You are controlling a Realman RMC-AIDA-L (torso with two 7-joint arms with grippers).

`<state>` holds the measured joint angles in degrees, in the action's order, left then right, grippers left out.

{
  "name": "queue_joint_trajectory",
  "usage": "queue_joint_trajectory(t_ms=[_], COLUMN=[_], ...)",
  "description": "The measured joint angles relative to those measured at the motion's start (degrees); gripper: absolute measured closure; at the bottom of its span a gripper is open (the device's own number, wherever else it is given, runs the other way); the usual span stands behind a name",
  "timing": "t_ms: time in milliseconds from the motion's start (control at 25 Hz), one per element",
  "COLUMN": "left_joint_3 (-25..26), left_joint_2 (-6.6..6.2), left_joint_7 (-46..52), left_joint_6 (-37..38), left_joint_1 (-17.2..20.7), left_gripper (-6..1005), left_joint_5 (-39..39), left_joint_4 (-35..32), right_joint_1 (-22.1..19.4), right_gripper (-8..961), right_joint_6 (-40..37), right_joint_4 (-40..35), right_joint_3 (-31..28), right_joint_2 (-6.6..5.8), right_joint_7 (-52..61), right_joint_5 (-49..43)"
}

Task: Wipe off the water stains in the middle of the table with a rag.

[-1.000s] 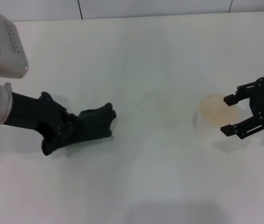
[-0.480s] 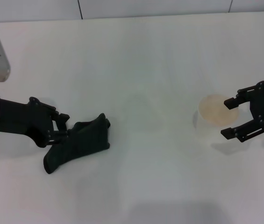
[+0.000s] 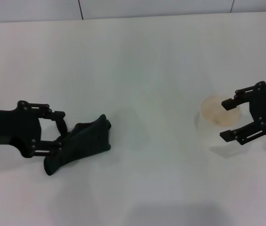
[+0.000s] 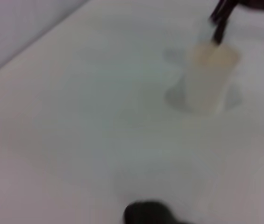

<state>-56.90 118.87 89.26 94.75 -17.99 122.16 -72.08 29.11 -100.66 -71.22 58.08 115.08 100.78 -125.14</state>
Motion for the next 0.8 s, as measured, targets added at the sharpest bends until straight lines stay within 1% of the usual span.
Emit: queue_joint_trajectory(t_ms=[40, 120, 280, 400, 600, 720, 760, 800], left_joint_3=[1.2, 5.6, 9.3, 10.1, 10.1, 10.2, 10.5, 10.8], left_joint_2=[-0.06, -0.60, -1.59, -2.29, -2.82, -3.50, -4.14, -4.36], left_joint_7=[-1.1, -3.8, -6.4, -7.8, -8.6, -8.9, -9.3, -9.5], left_joint_6=[1.2, 5.1, 9.5, 10.7, 11.9, 12.6, 13.2, 13.6], left_joint_1=[-0.1, -0.3, -0.7, -0.6, -0.2, 0.7, 1.3, 1.5], left_gripper=[374, 348, 297, 306, 309, 311, 312, 312], left_joint_5=[-0.8, -2.7, -4.7, -5.6, -5.8, -6.7, -7.7, -8.1], left_joint_4=[0.5, 2.4, 5.4, 7.0, 7.9, 8.1, 8.5, 8.8], right_joint_1=[0.1, 0.2, 0.0, 0.1, 0.1, 0.0, 0.0, 0.0], right_gripper=[112, 112, 111, 111, 112, 112, 112, 112], right_joint_6=[0.0, 0.0, -0.1, 0.0, -0.3, -0.7, -0.8, -0.9], right_joint_4=[0.1, 0.5, 1.3, 1.7, 1.9, 1.4, 1.3, 1.1], right_joint_3=[0.0, 0.0, 0.0, 0.0, -0.1, -0.7, -1.1, -1.6], right_joint_2=[0.03, 0.08, -0.11, -0.02, 0.02, -0.07, -0.08, -0.10], right_joint_7=[-0.3, -1.2, -3.0, -3.5, -3.6, -3.4, -3.3, -3.2], right_joint_5=[0.2, 1.1, 4.8, 5.4, 6.3, 6.5, 6.6, 6.7])
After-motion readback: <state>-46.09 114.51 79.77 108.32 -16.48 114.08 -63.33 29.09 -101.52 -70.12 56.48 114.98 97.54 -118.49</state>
